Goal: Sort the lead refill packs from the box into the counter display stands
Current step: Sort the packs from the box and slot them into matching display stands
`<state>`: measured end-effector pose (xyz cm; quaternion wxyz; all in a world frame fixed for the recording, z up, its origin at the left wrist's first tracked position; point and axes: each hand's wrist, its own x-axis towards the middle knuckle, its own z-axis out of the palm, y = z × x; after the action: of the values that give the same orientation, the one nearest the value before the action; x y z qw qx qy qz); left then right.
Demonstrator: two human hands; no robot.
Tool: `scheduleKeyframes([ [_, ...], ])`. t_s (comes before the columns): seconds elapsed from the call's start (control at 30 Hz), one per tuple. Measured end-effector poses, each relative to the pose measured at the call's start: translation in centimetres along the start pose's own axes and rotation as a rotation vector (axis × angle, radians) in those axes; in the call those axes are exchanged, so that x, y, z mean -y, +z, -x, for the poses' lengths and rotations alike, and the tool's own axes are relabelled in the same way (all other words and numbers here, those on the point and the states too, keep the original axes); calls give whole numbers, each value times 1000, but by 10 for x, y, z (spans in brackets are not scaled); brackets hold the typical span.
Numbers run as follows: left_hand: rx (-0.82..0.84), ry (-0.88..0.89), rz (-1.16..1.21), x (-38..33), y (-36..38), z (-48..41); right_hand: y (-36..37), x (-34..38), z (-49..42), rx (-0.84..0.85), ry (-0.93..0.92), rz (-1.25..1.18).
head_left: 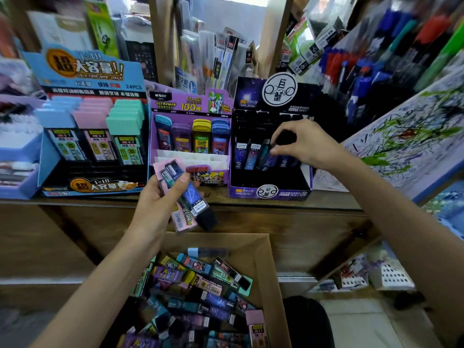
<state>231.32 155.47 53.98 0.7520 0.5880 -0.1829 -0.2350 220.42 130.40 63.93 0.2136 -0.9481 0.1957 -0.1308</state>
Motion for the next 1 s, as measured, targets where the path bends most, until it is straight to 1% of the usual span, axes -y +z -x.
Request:
scheduleKeyframes([
  [0.1,-5,-6,3,-1,3,0,4,4,-6,2,19,-34],
  [0.2,1,-5,-5,-3,7,-1,17,4,-7,-88,100,-79],
  [0.3,-2,5,-14,-6,10,-1,30,0,-3,-137,198,-242],
  [0.33,-5,4,-12,-7,11,-1,33,-1,-2,-159,211,-260],
  [0.43,-6,-3,-5,-9,14,-1,37,1,-2,-211,227,-138],
  [0.57,-7,8,5,-9,17,-1,35,8,-1,-157,271,42],
  [0.63,-13,13,26,-9,19,-1,32,11,9,-223,237,204],
  [0.67,-16,19,30,-10,20,-1,31,14,18,-266,199,234],
  [0.7,-14,25,33,-11,21,-2,31,18,28,-281,161,169],
  [0.73,-9,31,40,-12,22,-2,33,26,38,-252,131,11],
  [0.8,-4,39,61,-13,27,-3,43,47,58,-100,106,-350],
  [0.83,-13,41,67,-14,30,-3,51,56,65,-17,116,-465],
  [0.9,-32,43,74,-16,34,-3,71,69,74,107,178,-612],
  [0.93,-33,44,82,-17,36,-3,80,75,76,135,226,-687],
  [1.0,-27,41,98,-18,36,-2,92,80,79,125,306,-850],
])
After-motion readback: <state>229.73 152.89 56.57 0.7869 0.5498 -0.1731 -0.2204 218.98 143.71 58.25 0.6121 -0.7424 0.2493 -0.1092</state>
